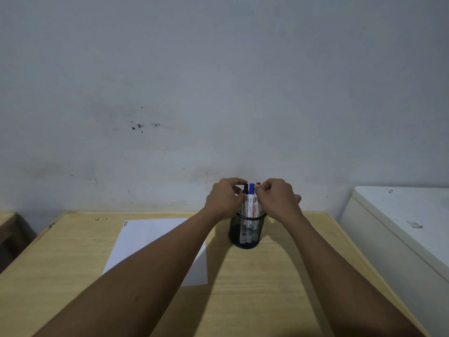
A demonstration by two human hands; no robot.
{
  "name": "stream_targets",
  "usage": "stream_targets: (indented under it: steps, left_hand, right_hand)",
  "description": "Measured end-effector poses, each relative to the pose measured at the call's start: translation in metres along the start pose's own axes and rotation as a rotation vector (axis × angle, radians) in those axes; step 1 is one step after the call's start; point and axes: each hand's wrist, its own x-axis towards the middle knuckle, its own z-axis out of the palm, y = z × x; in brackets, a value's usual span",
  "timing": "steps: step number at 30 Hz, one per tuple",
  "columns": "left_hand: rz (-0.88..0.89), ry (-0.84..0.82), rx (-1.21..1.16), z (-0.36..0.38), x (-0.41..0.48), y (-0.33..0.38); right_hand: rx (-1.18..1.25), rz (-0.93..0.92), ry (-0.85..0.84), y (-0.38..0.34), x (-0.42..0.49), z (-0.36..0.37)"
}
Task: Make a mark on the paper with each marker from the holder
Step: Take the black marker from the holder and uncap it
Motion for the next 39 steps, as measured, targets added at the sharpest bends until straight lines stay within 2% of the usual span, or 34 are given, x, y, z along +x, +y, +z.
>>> stream_targets:
  steps: [9, 16, 23, 25, 30, 32, 34, 39]
  left_hand:
    - [-0.027, -0.003, -0.035, -0.003, 0.004, -0.001]
    - [-0.011, 0.079, -0.128, -0.013, 0.0, 0.009]
    - [-0.019, 0.167, -0.291, -0.059, -0.016, 0.036]
    - [-0.034, 0.184, -0.359, -0.081, -0.025, 0.047]
    - [-0.065, 0.279, -0.577, -0.147, -0.057, 0.077]
    - [-0.064, 0.328, -0.617, -0.177, -0.071, 0.081]
    - [-0.068, 0.338, -0.603, -0.208, -0.086, 0.077]
    - [-0.079, 0.202, -0.429, -0.262, -0.126, 0.045]
  right_hand:
    - [-0.018, 0.011, 0.0, 0.0, 0.0, 0.001]
    - [0.046, 0.021, 0.016, -0.003, -0.008, -0.008]
    - [0.162, -0.094, 0.159, -0.036, -0.025, -0.037]
    - [0.2, -0.14, 0.112, -0.055, -0.036, -0.049]
    - [0.362, -0.256, -0.197, -0.098, -0.065, -0.064]
    - [0.508, -0.3, -0.244, -0.115, -0.077, -0.067]
    - [0.741, -0.274, -0.267, -0.133, -0.089, -0.07]
    - [1.206, -0.09, -0.431, -0.179, -0.107, -0.051]
